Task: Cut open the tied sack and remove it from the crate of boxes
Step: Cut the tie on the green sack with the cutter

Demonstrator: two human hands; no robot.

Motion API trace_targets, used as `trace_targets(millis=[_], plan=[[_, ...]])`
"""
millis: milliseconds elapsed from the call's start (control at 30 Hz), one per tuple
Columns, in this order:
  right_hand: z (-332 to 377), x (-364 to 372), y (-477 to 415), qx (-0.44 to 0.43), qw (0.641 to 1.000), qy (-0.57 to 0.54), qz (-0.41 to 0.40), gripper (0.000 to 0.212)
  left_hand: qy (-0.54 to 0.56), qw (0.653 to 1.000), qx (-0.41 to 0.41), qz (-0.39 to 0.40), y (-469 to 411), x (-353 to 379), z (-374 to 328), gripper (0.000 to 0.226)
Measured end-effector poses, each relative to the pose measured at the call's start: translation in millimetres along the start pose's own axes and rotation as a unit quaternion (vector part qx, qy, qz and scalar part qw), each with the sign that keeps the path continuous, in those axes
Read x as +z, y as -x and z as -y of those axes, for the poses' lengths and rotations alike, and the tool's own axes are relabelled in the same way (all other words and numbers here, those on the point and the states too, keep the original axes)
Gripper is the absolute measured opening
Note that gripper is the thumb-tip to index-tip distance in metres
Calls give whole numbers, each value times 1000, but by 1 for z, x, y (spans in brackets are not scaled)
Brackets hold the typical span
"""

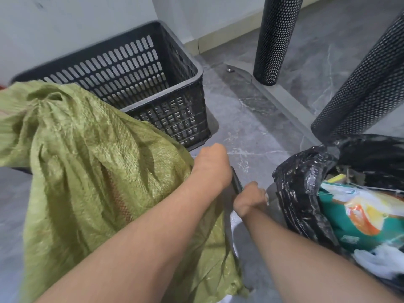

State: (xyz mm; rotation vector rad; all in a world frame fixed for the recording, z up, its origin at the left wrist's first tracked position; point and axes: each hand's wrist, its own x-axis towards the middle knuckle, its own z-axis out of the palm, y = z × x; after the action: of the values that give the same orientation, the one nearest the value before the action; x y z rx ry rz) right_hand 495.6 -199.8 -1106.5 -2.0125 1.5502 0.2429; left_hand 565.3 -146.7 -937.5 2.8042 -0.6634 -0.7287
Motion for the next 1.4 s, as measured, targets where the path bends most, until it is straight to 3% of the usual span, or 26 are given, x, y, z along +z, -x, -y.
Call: trace_targets(millis=[100, 167, 267, 333, 433, 500, 600, 667, 733, 900, 1033, 1267, 1400], plan=[[4, -10, 0, -23, 1000, -17, 3, 28, 13, 1000, -5, -2, 2, -2, -2, 19], [14, -19, 4, -60, 993, -102, 11, 18, 25, 1000, -3, -2, 5, -5, -5, 9], [30, -29, 10, -76, 962, -257, 41, 13, 45, 999, -2, -6, 10, -12, -10, 11], [39, -42, 18, -34, 921, -381, 77, 21, 65, 998, -9, -20, 12, -18, -10, 12], [53, -69, 35, 2, 829, -546, 123, 19, 94, 995, -5, -39, 12, -25, -9, 18], [58, -81, 40, -73, 846, -517, 103, 13, 126, 990, -2, -57, 13, -34, -6, 18], [60, -97, 48, -264, 891, -369, -13, 24, 173, 981, 4, -92, 15, -52, -4, 16], [61, -111, 54, -337, 889, -304, -62, 23, 215, 970, 19, -114, 17, -65, -4, 16], [66, -132, 62, -358, 878, -309, -79, 16, 280, 950, 48, -125, 20, -76, -6, 19], [68, -188, 85, -370, 852, -357, -104, 13, 383, 904, 121, -147, 35, -101, -23, 15], [49, -226, 96, -366, 847, -350, -165, 12, 399, 885, 187, -149, 49, -110, -51, 13], [-23, -284, 87, -285, 870, -320, -243, 13, 436, 865, 245, -43, 77, -87, -125, 16], [-72, -299, 81, -210, 890, -294, -278, 16, 457, 855, 245, 37, 93, -66, -161, 41]])
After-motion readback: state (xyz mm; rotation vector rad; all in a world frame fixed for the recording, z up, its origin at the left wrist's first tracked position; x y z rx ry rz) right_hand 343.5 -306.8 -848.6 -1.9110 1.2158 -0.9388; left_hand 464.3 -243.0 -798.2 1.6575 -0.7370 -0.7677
